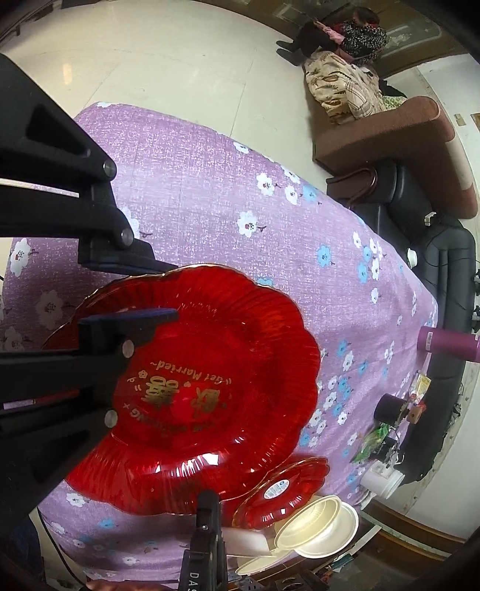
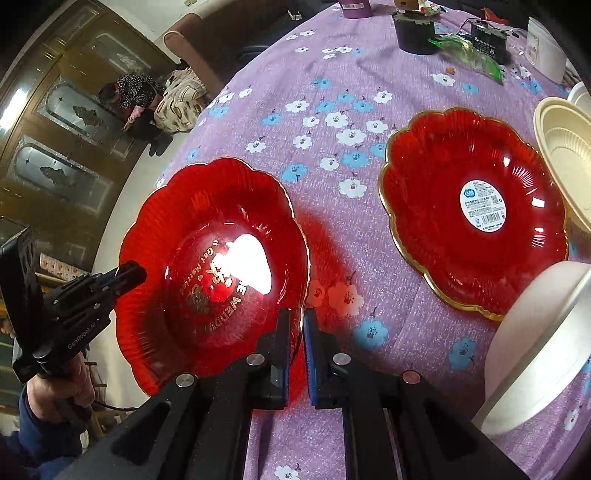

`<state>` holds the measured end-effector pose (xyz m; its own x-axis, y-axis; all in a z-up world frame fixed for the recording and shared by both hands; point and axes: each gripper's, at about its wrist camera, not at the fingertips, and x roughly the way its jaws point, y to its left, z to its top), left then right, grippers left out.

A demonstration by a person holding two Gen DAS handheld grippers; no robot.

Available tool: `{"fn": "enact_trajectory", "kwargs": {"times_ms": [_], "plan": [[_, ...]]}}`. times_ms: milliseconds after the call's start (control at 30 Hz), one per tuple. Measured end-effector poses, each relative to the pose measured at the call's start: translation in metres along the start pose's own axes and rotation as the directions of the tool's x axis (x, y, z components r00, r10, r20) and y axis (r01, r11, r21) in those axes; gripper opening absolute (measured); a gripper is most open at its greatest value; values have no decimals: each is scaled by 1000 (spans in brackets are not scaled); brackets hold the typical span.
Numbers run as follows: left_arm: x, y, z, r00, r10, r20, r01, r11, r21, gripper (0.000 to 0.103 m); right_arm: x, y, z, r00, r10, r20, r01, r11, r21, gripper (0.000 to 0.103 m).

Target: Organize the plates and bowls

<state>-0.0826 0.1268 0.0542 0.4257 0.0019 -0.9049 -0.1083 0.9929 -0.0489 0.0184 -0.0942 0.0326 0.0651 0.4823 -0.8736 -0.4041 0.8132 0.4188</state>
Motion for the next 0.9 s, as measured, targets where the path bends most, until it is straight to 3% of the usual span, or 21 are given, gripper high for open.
{"fn": "enact_trajectory", "kwargs": {"times_ms": [300, 500, 667, 900], "plan": [[-3, 6, -3, 1000, 13, 1, -13, 1000, -28, 16, -3, -2, 3, 1000, 17, -7, -17, 1000, -7, 11], [-19, 14, -2, 999, 15, 37, -13, 999, -48, 18, -25, -14, 6, 999, 2, 43, -2, 1000, 9, 11], [-34, 4, 5, 997, 5, 75, -3, 1000, -26, 24, -39, -32, 19, 994, -57, 99, 52, 998, 47, 11], [-42, -16, 12, 995, -30, 91, 28, 999, 29, 24, -40, -68, 8, 994, -72, 84, 60, 989, 136, 11]]}}
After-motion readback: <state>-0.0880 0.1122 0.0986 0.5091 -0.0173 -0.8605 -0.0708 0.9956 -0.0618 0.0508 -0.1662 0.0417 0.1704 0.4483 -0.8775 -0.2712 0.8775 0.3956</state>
